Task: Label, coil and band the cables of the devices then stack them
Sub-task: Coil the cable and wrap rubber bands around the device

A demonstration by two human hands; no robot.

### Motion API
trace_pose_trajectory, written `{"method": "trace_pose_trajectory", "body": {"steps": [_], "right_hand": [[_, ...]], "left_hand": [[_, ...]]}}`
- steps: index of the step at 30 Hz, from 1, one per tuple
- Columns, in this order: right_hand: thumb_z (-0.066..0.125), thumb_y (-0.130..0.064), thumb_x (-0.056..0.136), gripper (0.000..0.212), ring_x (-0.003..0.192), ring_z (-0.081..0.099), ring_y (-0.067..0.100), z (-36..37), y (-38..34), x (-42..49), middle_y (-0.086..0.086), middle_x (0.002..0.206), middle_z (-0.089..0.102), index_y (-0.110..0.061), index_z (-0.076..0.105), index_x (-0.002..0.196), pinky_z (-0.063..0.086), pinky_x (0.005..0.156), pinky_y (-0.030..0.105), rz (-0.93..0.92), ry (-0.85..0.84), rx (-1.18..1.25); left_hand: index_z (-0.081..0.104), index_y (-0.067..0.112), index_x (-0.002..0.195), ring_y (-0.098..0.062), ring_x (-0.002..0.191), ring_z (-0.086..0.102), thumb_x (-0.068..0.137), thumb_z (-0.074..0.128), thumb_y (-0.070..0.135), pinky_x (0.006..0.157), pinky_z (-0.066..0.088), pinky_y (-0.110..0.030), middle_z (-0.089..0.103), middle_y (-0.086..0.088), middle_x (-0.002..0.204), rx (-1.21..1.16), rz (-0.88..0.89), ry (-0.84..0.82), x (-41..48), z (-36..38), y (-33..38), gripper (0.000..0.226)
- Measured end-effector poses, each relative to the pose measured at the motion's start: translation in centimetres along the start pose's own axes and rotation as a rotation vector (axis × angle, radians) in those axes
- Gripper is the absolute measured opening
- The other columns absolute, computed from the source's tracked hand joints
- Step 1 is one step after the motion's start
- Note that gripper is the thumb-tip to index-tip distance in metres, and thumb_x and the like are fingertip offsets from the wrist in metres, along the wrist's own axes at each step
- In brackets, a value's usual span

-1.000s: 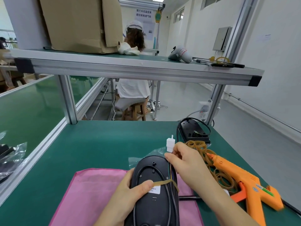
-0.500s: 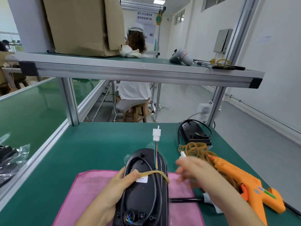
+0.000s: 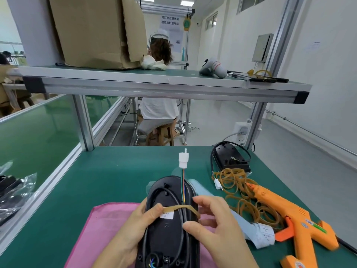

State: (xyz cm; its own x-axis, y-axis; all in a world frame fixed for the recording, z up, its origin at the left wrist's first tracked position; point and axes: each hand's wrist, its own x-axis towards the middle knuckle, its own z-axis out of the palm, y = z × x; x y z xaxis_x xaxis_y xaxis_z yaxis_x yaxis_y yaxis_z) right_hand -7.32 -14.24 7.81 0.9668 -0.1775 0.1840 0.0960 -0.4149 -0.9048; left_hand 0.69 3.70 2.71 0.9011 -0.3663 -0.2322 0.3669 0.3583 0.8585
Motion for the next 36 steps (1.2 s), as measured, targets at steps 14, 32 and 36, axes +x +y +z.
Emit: {"method": "trace_pose_trajectory", "body": {"steps": [14, 32, 36], "right_hand": [[0.070, -0.036, 0.078, 0.022, 0.083, 0.044, -0.002, -0.4, 0.6, 0.8, -0.014, 0.082, 0.051, -0.037, 0.049, 0.070, 0.034, 0.069, 0.015, -0.117, -0.049, -0.365], [0.062, -0.024, 0.076, 0.046, 0.103, 0.065, 0.041, 4.5, 1.1, 1.2, 0.027, 0.114, 0.066, 0.005, 0.067, 0.112, 0.045, 0.097, 0.050, 0.737, -0.134, 1.244], [0.061, -0.032, 0.076, 0.049, 0.104, 0.065, 0.040, 5.2, 0.8, 0.5, 0.023, 0.113, 0.068, -0.001, 0.067, 0.113, 0.045, 0.098, 0.056, 0.738, 0.033, 1.434]], "left_hand": [[0.061, 0.010, 0.118, -0.042, 0.097, 0.069, 0.063, 0.088, 0.021, 0.083, 0.055, -0.046, 0.071, -0.022, 0.107, 0.080, 0.024, 0.054, -0.1, 0.5, -0.5, 0.062], [0.061, 0.022, 0.126, -0.023, 0.118, 0.061, 0.072, 0.050, 0.071, 0.108, 0.043, -0.044, 0.064, -0.007, 0.130, 0.477, -0.216, -0.128, 1.1, -1.3, 6.8, 0.074], [0.074, 0.012, 0.110, -0.029, 0.077, 0.066, 0.076, 0.028, 0.081, 0.078, 0.056, -0.043, 0.069, -0.012, 0.084, 0.221, -0.241, -0.084, -1.0, -3.7, 5.3, 0.090]]}}
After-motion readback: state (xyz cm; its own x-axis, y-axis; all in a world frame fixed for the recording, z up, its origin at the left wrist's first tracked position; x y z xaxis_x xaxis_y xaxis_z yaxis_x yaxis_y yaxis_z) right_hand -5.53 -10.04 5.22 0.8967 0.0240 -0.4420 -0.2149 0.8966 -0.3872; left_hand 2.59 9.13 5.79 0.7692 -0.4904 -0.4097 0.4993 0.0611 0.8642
